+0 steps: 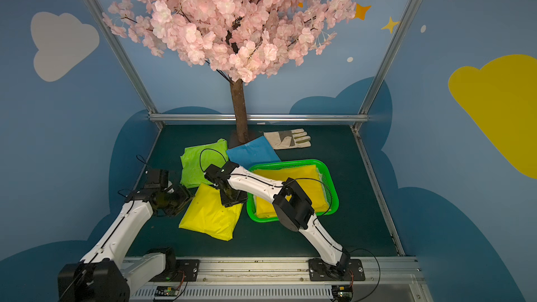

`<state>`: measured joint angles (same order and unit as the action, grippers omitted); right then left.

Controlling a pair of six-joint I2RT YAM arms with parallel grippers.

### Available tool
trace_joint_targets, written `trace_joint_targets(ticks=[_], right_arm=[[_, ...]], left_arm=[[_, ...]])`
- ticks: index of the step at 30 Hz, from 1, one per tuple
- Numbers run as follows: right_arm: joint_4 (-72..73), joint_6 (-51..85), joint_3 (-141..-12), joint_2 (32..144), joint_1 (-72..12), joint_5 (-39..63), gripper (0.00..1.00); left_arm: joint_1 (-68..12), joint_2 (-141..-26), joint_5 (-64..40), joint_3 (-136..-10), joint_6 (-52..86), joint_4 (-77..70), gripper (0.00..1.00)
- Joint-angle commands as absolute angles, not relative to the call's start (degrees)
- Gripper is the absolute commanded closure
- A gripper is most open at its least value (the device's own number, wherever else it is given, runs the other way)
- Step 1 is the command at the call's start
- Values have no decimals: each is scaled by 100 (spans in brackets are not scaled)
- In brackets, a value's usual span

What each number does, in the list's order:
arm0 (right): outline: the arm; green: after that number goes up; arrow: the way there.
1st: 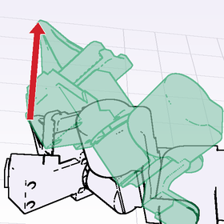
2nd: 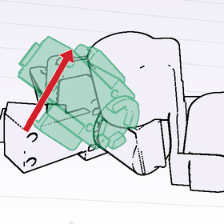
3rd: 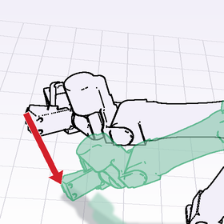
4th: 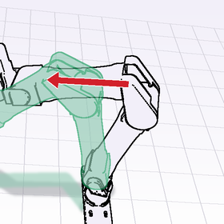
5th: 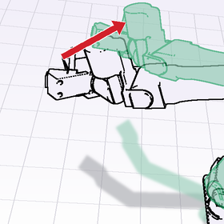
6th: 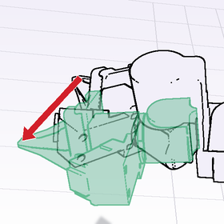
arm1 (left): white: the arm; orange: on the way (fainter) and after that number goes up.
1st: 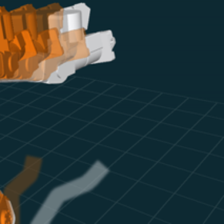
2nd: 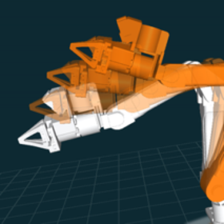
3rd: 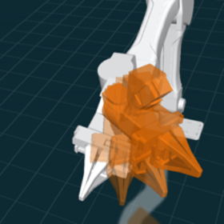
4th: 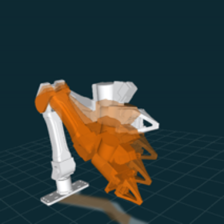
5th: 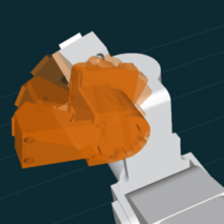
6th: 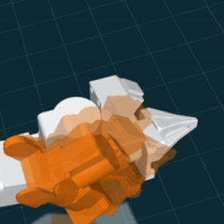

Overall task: Put the folded raincoat in the basket
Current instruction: Move the basket to the center of the board, then pick up the raincoat from the center of the board.

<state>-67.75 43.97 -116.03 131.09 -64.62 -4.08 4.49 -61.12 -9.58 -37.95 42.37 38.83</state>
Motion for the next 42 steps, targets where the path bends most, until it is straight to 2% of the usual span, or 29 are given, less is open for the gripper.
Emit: trace_joint_targets(ticks=[1,10,19,32,35,40,42], right_arm=[[-6937,4668,-11460,12798,-6720,-504,52],[-6957,4796,-10755,12470,-6342,-823,52],[-6162,4801,-10414,12331,-6522,-234,47],[-4644,5306,-9454,12354,-6360,563,48],[-4485,5348,-9355,12379,-6323,734,52],[-4209,5337,-9207,12391,-6226,947,68],[-4094,5271,-9164,12384,-6181,1054,77]], left_arm=[[470,-6170,-1031,-3756,4159,3580,32],[466,-6479,-1235,-3780,4035,3603,32],[466,-6730,-1048,-3901,3885,3700,32],[473,-6670,-1012,-3897,3876,3719,33],[467,-6703,-1028,-3900,3878,3712,33],[468,-6702,-1045,-3897,3859,3718,33],[468,-6693,-1046,-3897,3853,3727,33]])
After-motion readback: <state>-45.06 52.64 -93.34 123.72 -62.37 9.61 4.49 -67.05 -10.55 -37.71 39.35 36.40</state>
